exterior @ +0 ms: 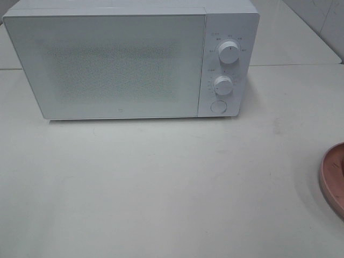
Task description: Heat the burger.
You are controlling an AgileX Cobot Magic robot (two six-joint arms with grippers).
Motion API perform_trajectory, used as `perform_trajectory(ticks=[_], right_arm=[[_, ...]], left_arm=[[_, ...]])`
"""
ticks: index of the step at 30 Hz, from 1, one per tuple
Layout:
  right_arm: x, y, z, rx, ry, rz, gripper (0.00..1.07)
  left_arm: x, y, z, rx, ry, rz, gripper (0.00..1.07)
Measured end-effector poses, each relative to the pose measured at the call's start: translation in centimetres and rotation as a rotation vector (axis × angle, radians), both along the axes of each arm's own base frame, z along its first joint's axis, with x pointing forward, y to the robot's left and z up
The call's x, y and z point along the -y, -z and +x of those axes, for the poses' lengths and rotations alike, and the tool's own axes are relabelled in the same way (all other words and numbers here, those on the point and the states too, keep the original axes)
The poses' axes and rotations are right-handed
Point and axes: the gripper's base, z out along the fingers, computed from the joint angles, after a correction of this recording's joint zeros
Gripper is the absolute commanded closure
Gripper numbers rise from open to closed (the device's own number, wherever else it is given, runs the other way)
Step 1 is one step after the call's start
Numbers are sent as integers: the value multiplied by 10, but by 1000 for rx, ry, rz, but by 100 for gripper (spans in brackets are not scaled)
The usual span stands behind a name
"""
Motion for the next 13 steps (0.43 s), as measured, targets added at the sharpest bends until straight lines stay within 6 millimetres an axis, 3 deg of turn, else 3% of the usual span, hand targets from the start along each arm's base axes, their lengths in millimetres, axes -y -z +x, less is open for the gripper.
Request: perform_trajectory(ticks=[13], right_arm=[[0,0,0,0,0,0,32]], left_arm=[[0,0,0,0,0,0,6]])
